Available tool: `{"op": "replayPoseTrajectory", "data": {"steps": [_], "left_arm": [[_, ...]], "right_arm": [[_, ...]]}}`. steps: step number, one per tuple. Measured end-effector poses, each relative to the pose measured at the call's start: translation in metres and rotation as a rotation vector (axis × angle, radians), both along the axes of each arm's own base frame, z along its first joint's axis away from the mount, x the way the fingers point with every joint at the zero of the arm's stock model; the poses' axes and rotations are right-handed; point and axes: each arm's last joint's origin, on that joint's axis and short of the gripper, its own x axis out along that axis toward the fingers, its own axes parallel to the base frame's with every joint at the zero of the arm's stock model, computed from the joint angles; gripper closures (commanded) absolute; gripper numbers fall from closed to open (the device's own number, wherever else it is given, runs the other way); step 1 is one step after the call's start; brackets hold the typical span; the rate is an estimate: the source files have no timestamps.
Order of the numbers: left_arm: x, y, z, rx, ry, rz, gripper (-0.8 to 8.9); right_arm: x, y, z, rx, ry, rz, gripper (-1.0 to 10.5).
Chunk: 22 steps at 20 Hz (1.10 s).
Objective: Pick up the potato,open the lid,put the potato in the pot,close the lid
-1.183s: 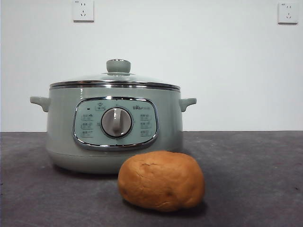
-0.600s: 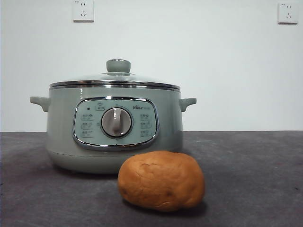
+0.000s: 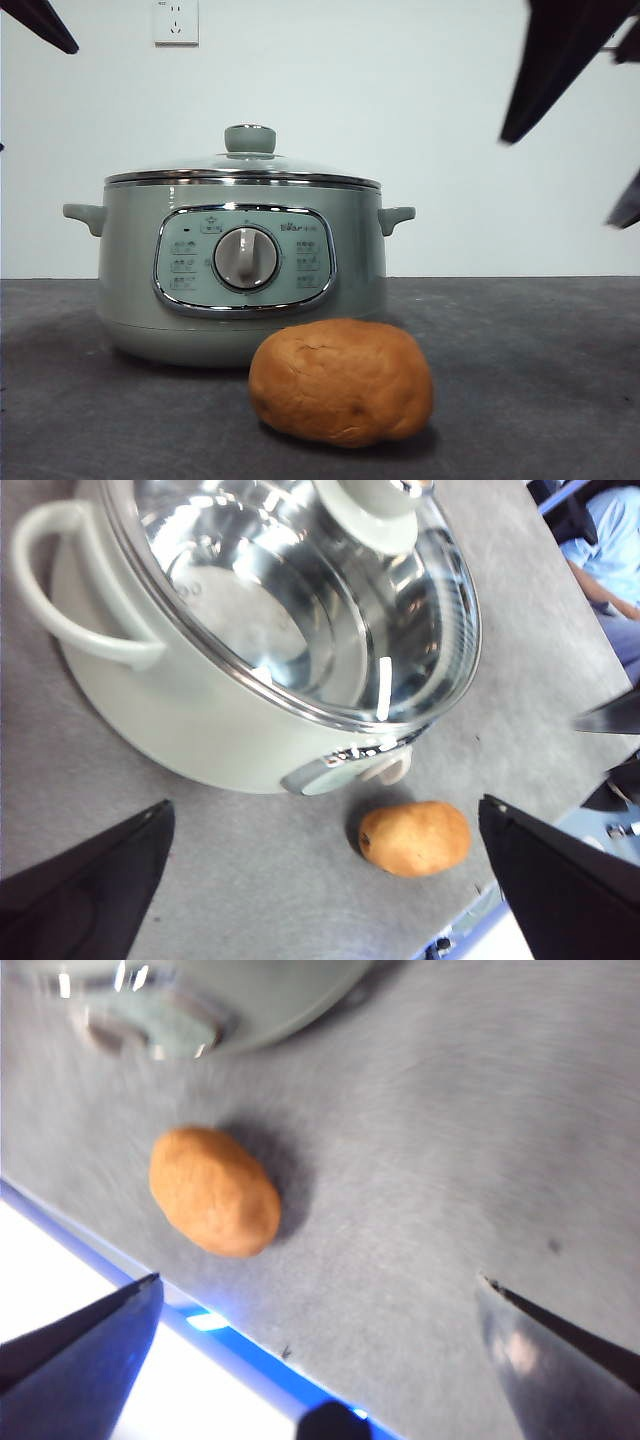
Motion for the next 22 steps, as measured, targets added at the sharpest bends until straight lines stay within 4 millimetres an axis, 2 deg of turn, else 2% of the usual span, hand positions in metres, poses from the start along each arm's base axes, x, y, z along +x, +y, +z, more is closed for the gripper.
{"op": "replayPoseTrajectory", "data": {"steps": [3, 6, 9, 11, 16, 19, 20, 21, 22], "left_arm": [[0.0, -0.003, 0.0, 0.0, 0.002, -0.018, 1.57], [0.0, -0.004, 0.0, 0.0, 0.003, -0.022, 1.57], [0.0, -0.004, -0.001, 0.001, 0.013, -0.023, 1.57], [-0.002, -0.004, -0.003, 0.002, 0.038, -0.023, 1.57], [-0.004, -0.004, -0.005, 0.008, 0.074, -0.023, 1.58], [-0.004, -0.002, -0.006, 0.053, 0.076, 0.015, 1.58], [-0.004, -0.003, -0.006, 0.058, 0.076, 0.018, 1.58], [-0.004, -0.003, -0.006, 0.059, 0.075, 0.016, 1.58], [-0.004, -0.003, -0.006, 0.06, 0.075, 0.016, 1.58]], "right_arm": [[-0.001, 0.033, -0.01, -0.057, -0.04, 0.118, 1.0], [-0.003, 0.058, -0.019, -0.106, -0.089, 0.19, 1.0], [-0.011, 0.094, -0.034, -0.164, -0.17, 0.31, 1.0], [-0.015, 0.111, -0.046, -0.204, -0.191, 0.367, 1.0], [-0.01, 0.13, -0.077, -0.261, -0.158, 0.428, 1.0], [-0.006, 0.136, -0.085, -0.256, -0.177, 0.444, 1.0], [-0.005, 0.137, -0.087, -0.258, -0.18, 0.45, 1.6], [-0.004, 0.138, -0.09, -0.262, -0.178, 0.459, 3.0], [-0.004, 0.139, -0.093, -0.271, -0.171, 0.467, 4.9]]}}
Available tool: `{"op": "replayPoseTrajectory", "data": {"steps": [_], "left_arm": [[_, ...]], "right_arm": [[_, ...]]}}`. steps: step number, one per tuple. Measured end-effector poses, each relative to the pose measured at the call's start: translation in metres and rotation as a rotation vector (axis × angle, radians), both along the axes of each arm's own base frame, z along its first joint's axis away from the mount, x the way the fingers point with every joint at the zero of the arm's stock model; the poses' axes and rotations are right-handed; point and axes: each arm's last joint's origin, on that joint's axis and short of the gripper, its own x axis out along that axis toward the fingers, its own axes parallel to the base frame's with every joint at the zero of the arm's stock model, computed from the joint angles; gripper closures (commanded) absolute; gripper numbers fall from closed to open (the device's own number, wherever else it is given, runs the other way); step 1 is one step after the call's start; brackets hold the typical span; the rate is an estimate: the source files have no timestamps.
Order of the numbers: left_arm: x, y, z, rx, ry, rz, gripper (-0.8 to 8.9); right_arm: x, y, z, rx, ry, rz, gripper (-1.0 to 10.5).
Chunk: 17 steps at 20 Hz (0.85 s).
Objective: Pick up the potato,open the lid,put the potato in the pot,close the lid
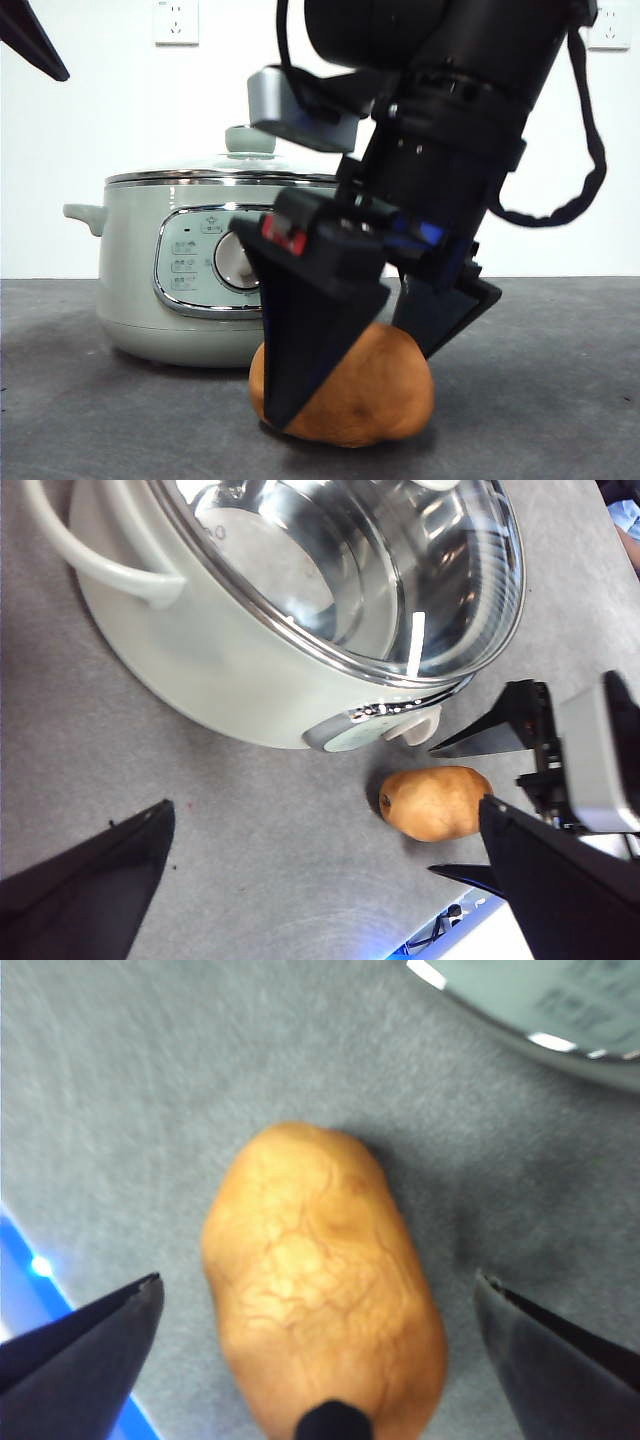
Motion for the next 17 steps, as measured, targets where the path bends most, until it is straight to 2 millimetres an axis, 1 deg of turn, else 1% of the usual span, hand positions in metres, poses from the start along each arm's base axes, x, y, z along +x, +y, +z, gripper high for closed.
{"op": "replayPoseTrajectory", "data": {"steps": [1, 2, 3, 5, 7, 8, 11, 13, 15, 17], "left_arm": [[0.0, 0.0, 0.0, 0.001, -0.001, 0.0, 1.58], [0.0, 0.0, 0.0, 0.003, -0.005, 0.002, 1.58], [0.001, 0.0, 0.001, 0.002, -0.012, 0.002, 1.58], [0.002, 0.0, 0.004, 0.001, -0.029, 0.006, 1.59], [0.004, -0.001, 0.016, 0.013, -0.069, 0.013, 1.59], [0.006, -0.003, 0.025, 0.021, -0.098, 0.014, 1.59], [0.015, -0.012, 0.05, 0.048, -0.17, -0.009, 1.59], [0.023, -0.022, 0.064, 0.09, -0.21, -0.03, 1.59], [0.033, -0.035, 0.074, 0.138, -0.241, -0.053, 1.59], [0.048, -0.051, 0.08, 0.183, -0.255, -0.082, 1.59]], "right_arm": [[0.0, 0.0, -0.002, -0.008, 0.004, 0.003, 6.7], [0.001, 0.001, -0.004, -0.013, 0.008, 0.003, 9.1], [0.001, 0.001, -0.005, -0.013, 0.009, 0.003, 9.5], [0.001, 0.001, -0.004, -0.012, 0.008, 0.003, 9.5], [-0.001, -0.001, 0.001, -0.008, 0.004, 0.003, 9.5], [-0.003, -0.004, 0.007, -0.005, 0.002, 0.003, 9.5], [-0.012, -0.016, 0.033, 0.016, -0.013, 0.003, 9.5], [-0.021, -0.029, 0.052, 0.032, -0.023, -0.003, 9.5], [-0.031, -0.043, 0.069, 0.049, -0.027, -0.019, 9.5], [-0.041, -0.057, 0.085, 0.081, -0.032, -0.047, 9.5]]}}
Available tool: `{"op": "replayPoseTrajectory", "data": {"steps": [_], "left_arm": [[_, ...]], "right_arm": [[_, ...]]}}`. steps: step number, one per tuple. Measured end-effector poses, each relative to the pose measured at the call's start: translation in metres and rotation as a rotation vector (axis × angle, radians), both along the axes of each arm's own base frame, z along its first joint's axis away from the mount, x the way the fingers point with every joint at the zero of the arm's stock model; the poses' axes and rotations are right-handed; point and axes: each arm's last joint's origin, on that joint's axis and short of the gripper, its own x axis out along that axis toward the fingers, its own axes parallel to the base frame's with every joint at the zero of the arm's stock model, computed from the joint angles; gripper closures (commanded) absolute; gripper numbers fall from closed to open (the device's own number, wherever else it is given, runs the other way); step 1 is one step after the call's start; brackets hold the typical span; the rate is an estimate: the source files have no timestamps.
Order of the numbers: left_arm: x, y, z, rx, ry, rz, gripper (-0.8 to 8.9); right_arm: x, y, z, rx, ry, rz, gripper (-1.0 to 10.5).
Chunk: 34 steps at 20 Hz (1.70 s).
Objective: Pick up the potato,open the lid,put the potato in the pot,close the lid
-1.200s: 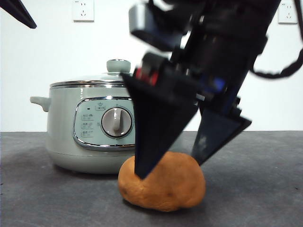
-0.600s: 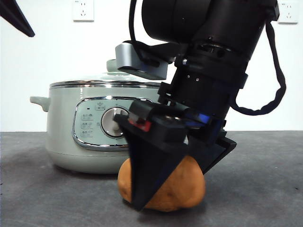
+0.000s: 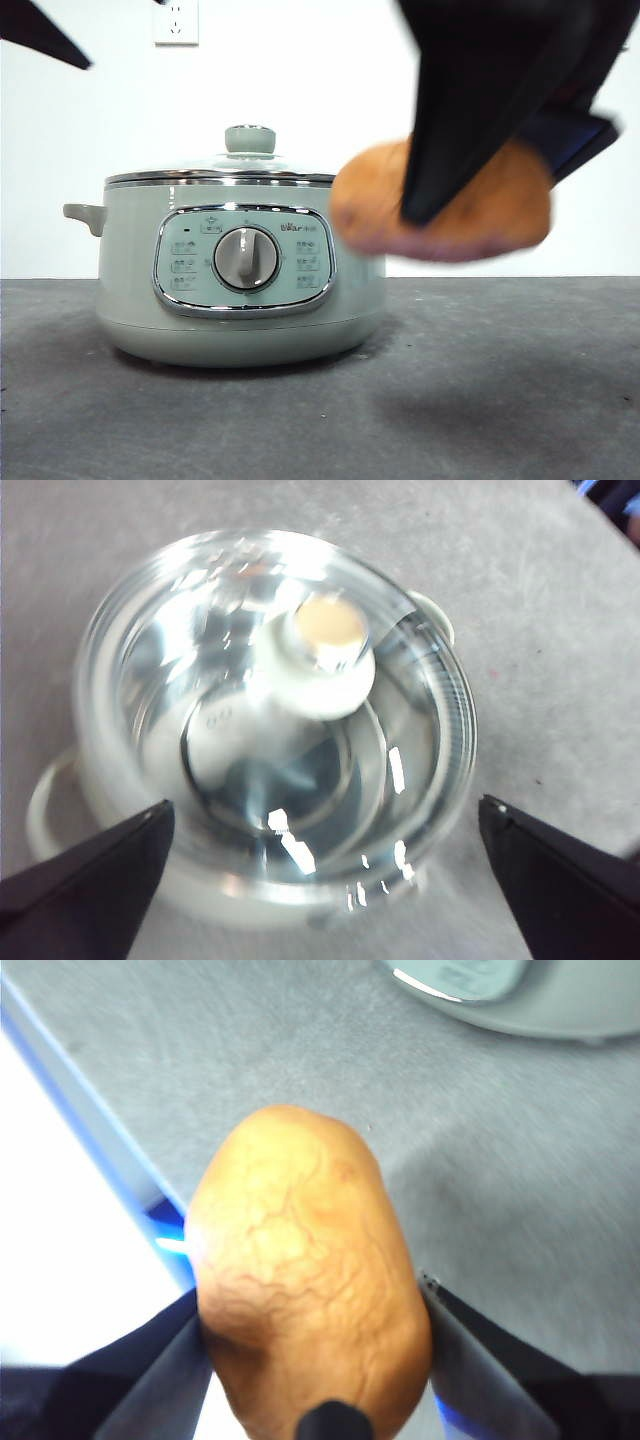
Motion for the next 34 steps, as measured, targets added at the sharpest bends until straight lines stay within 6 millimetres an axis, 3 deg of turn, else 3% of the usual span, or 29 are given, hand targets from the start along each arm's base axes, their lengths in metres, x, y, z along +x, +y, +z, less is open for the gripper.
{"op": "replayPoseTrajectory", "data": {"steps": [6, 11, 16, 17, 21, 23, 30, 34], "left_arm": [[0.052, -0.057, 0.001, 0.162, -0.058, -0.031, 1.59], [0.085, -0.09, -0.021, 0.269, -0.047, -0.046, 2.3], [0.093, -0.095, -0.033, 0.285, -0.022, -0.063, 2.3], [0.093, -0.095, -0.034, 0.286, -0.021, -0.064, 2.79], [0.093, -0.095, -0.034, 0.293, -0.024, -0.071, 6.11], [0.092, -0.095, -0.035, 0.307, -0.02, -0.084, 8.31], [0.093, -0.094, -0.034, 0.323, -0.041, -0.101, 8.22], [0.093, -0.092, -0.033, 0.325, -0.04, -0.1, 8.22]], "right_arm": [[-0.021, -0.029, 0.029, 0.127, -0.008, -0.107, 9.5], [-0.027, -0.038, 0.032, 0.124, 0.025, -0.149, 9.5], [-0.027, -0.037, 0.033, 0.135, 0.031, -0.166, 9.5], [-0.027, -0.037, 0.033, 0.137, 0.03, -0.166, 9.5], [-0.027, -0.037, 0.033, 0.139, 0.029, -0.166, 9.5], [-0.027, -0.037, 0.033, 0.139, 0.029, -0.166, 9.5], [-0.025, -0.035, 0.035, 0.161, 0.009, -0.177, 9.5], [-0.019, -0.03, 0.034, 0.18, -0.021, -0.274, 9.5]]}}
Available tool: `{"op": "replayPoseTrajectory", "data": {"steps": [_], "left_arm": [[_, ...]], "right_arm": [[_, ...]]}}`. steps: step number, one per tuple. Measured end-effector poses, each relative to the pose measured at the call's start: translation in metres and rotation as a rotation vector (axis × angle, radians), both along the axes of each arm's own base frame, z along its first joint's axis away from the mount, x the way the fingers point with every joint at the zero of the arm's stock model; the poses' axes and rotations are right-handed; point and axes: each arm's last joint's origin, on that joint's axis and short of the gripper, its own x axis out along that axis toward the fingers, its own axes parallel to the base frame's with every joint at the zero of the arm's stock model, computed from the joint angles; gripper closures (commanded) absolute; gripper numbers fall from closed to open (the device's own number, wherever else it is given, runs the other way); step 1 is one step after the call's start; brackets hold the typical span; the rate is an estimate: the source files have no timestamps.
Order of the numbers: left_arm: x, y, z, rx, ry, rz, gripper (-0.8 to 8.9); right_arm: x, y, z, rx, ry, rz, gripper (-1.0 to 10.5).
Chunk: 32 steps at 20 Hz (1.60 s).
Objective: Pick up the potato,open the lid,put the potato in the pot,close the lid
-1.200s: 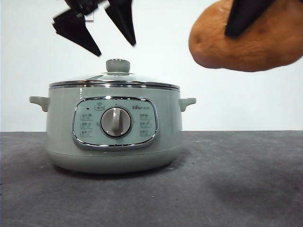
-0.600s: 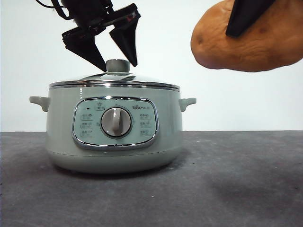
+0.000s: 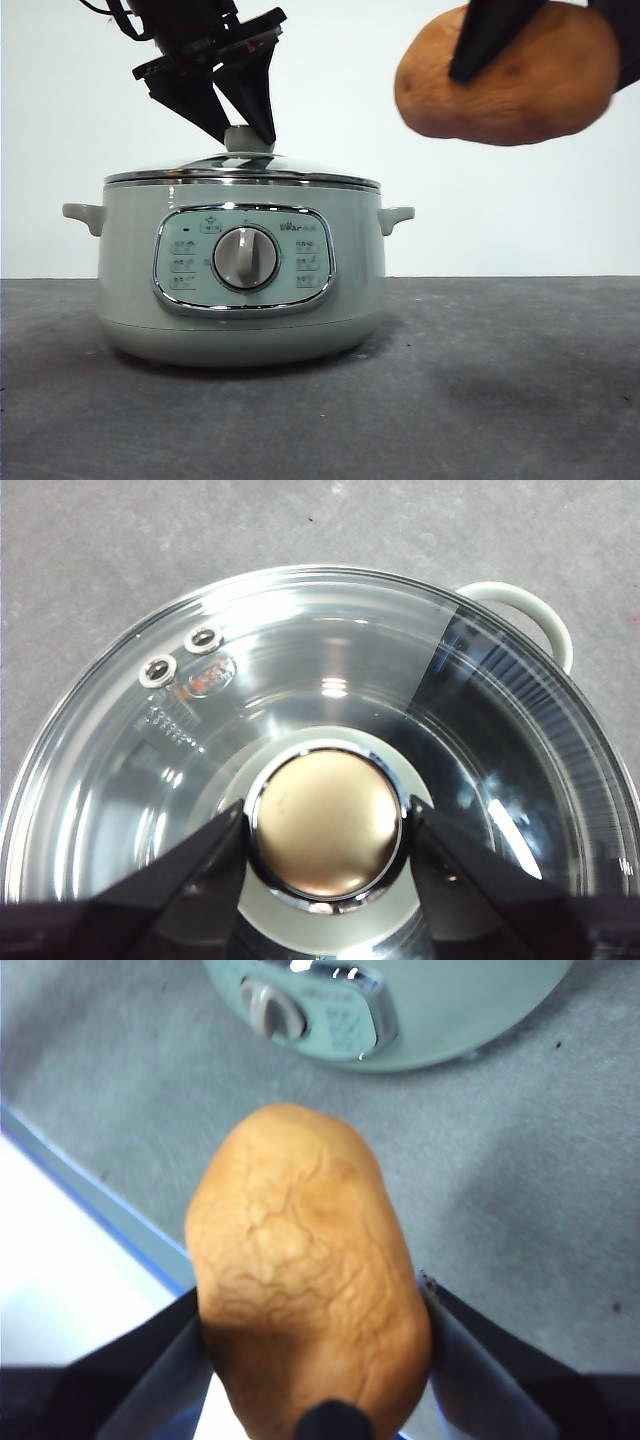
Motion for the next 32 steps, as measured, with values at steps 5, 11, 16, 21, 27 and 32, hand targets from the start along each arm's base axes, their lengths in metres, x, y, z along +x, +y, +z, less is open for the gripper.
{"op": "replayPoseTrajectory", "data": {"steps": [5, 11, 16, 21, 27, 32], "left_arm": [[-0.006, 0.011, 0.015, -0.015, -0.037, 0.022, 8.22], [-0.01, 0.051, 0.043, -0.024, -0.135, 0.125, 8.22], [0.0, 0.089, 0.042, -0.007, -0.112, 0.244, 8.22], [0.009, 0.127, 0.042, 0.002, -0.112, 0.371, 8.22], [0.012, 0.16, 0.042, 0.005, -0.114, 0.478, 8.22], [0.012, 0.171, 0.042, 0.006, -0.115, 0.513, 8.22]], "right_arm": [[0.015, 0.02, 0.012, 0.004, 0.008, -0.011, 9.5], [0.049, 0.064, 0.053, 0.021, -0.024, -0.006, 9.5], [0.1, 0.102, 0.06, -0.035, -0.036, -0.013, 9.5], [0.158, 0.129, 0.043, -0.102, -0.016, -0.047, 9.5], [0.209, 0.164, 0.008, -0.18, 0.026, -0.031, 9.5], [0.225, 0.179, -0.039, -0.263, 0.097, -0.01, 9.5]]}}
